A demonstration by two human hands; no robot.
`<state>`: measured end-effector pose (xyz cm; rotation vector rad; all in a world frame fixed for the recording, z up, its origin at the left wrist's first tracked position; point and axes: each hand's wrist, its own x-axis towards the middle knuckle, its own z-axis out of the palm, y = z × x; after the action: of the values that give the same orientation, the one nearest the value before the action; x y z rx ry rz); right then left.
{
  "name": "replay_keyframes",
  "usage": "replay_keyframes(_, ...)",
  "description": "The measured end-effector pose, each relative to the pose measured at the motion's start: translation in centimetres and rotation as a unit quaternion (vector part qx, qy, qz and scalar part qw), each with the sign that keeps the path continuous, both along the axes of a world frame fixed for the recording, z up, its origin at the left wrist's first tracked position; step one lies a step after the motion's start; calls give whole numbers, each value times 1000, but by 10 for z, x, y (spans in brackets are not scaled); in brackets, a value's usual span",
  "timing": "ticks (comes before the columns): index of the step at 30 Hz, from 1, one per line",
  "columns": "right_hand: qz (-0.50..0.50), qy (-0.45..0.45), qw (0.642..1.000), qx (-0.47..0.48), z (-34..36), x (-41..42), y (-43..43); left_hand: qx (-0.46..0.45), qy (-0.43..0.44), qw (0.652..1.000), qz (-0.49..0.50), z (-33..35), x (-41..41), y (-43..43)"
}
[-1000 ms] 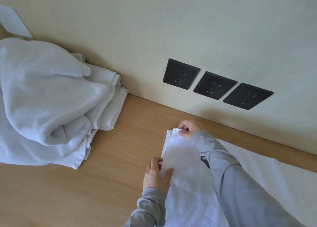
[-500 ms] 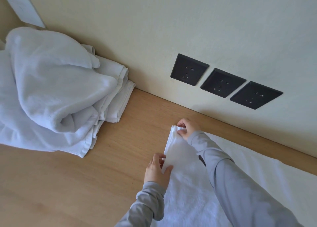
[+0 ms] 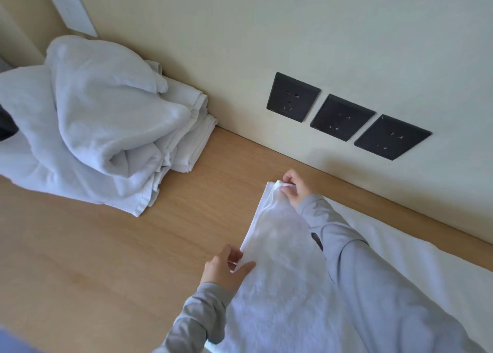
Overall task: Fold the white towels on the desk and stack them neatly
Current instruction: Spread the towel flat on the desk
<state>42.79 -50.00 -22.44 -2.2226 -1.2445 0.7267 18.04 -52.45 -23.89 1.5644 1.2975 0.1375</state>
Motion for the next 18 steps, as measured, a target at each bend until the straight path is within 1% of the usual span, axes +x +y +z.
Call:
replay_keyframes(2,-2,28,999,16,7,3,-2,-13,19,1000,7,0,-19,-12)
replay_keyframes(4,-3,31,999,32,16,6,-2,-21,45,999,8,2,-32,-24)
replay_keyframes(10,17,-31,997,73,34,9,-9,-31,73,995,54,10,-66,-55)
replay_keyframes(12,9,-37,997,69,35,9,-11,-30,65,996,48,12,-76,-66)
replay_keyframes(16,-29,-40,994,93,33,12,-13,-28,-4,999,27,19,-100,-76)
replay_keyframes(18,-23,-47,995,87,30,11,-9,-23,5,1000,5,21,-106,-75)
